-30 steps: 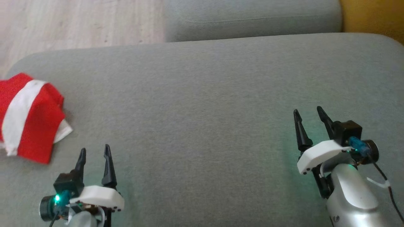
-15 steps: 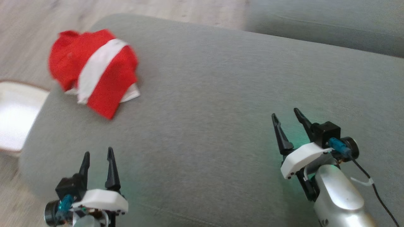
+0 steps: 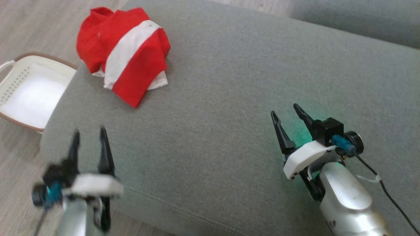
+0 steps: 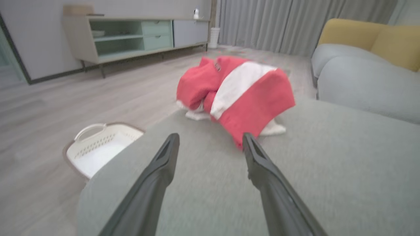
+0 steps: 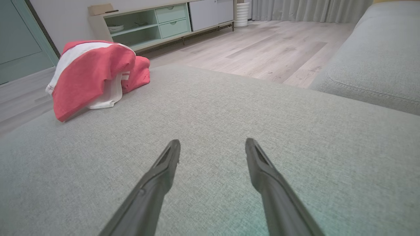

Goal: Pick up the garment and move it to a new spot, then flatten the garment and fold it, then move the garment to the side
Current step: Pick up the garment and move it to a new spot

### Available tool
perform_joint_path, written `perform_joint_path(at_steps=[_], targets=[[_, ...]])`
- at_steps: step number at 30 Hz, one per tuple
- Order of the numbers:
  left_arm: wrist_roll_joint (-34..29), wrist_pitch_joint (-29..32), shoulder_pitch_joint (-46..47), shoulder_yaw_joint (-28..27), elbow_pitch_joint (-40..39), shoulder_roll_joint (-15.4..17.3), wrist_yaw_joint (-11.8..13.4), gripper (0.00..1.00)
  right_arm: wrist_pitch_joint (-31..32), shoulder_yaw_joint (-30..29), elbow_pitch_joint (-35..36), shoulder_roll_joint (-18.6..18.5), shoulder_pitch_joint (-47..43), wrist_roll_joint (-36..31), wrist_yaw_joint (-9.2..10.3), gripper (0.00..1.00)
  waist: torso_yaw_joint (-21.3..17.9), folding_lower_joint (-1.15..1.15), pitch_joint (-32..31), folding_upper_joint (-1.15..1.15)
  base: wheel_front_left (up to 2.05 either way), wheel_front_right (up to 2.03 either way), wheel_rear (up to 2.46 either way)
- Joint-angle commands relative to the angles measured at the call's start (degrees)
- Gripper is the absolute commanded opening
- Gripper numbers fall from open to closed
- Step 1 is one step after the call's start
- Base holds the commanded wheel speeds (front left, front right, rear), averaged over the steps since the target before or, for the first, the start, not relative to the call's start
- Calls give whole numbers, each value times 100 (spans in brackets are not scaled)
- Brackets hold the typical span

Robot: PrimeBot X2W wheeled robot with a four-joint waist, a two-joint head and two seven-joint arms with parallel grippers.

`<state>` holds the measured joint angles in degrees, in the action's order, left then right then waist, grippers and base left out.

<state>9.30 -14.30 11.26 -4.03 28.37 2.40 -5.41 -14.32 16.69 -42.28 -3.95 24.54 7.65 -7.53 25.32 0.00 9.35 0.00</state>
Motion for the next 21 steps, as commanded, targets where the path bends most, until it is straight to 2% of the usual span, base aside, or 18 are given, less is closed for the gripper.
perform_joint_path(at_steps=[1,5,6,8,15,21], targets=[[-65,-70,469,-250,-281,125,-29,100,-68,153,172,37,211,36,4,100,-122,0,152,0,0,0,0],[-149,-70,1217,-317,-232,490,-139,100,-68,300,278,-56,387,45,4,100,-347,0,488,0,0,0,0],[-170,-70,1660,-240,-36,734,-174,100,-68,373,348,-107,494,50,4,100,-474,0,668,0,0,0,0],[-86,-70,2098,-137,221,938,-195,100,-68,427,432,-151,596,55,4,100,-603,0,853,0,0,0,0],[375,-70,3365,605,1111,1647,-206,100,-68,479,698,-264,848,63,4,100,-1003,0,1459,0,0,0,0],[573,-48,3988,1390,2116,1998,-207,100,-68,494,829,-314,954,62,4,100,-1284,0,1777,0,0,0,0]])
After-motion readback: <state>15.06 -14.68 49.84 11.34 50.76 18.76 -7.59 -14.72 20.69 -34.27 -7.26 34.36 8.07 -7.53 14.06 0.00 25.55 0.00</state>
